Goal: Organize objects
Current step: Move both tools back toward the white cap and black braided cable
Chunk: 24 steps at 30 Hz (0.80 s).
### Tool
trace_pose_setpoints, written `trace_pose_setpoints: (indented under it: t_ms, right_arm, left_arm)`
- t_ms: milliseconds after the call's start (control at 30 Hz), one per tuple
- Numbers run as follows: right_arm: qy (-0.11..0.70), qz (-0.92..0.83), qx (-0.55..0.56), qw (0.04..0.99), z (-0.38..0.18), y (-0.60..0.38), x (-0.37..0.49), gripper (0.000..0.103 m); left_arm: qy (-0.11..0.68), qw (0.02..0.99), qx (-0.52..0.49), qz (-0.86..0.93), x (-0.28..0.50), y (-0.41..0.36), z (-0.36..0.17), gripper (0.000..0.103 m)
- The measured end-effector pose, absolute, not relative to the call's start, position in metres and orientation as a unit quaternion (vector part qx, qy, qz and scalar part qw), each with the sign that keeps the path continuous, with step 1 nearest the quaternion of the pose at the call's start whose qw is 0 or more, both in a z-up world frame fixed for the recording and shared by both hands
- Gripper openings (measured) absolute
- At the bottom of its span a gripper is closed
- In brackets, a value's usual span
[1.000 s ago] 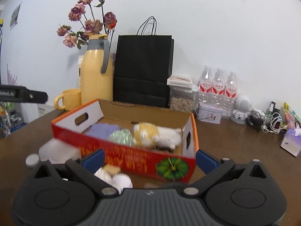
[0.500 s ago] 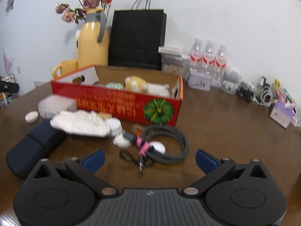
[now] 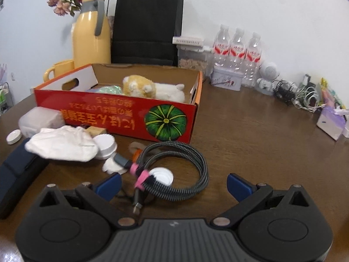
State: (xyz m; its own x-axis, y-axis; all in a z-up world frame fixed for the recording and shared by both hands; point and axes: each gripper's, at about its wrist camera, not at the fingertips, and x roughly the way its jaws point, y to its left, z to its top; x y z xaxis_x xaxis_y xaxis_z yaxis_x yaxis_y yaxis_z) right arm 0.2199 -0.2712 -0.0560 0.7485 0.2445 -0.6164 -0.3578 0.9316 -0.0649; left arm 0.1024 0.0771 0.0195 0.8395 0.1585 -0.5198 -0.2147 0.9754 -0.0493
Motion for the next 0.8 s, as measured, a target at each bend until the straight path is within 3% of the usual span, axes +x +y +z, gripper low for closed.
trace_pose_setpoints:
  t_ms: [433,500,800]
  right_arm:
    - [0.335,0.212,-0.067,0.915,-0.079,-0.267,0.258,0.103]
    - [0.326,0.213,-0.065,0.919,-0.077,-0.268,0.256,0.090]
    - [0.270,0.183,-0.082,0.942,-0.066,-0.267,0.228,0.088]
  left_arm:
    - [0.268,0.955,-0.063,0.111,0.097,0.090,0.014,0.103]
    - [0.269,0.954,-0.065,0.113,0.097,0.091,0.013,0.103]
    - [0.278,0.951,-0.068,0.114,0.100,0.092,0.005,0.103]
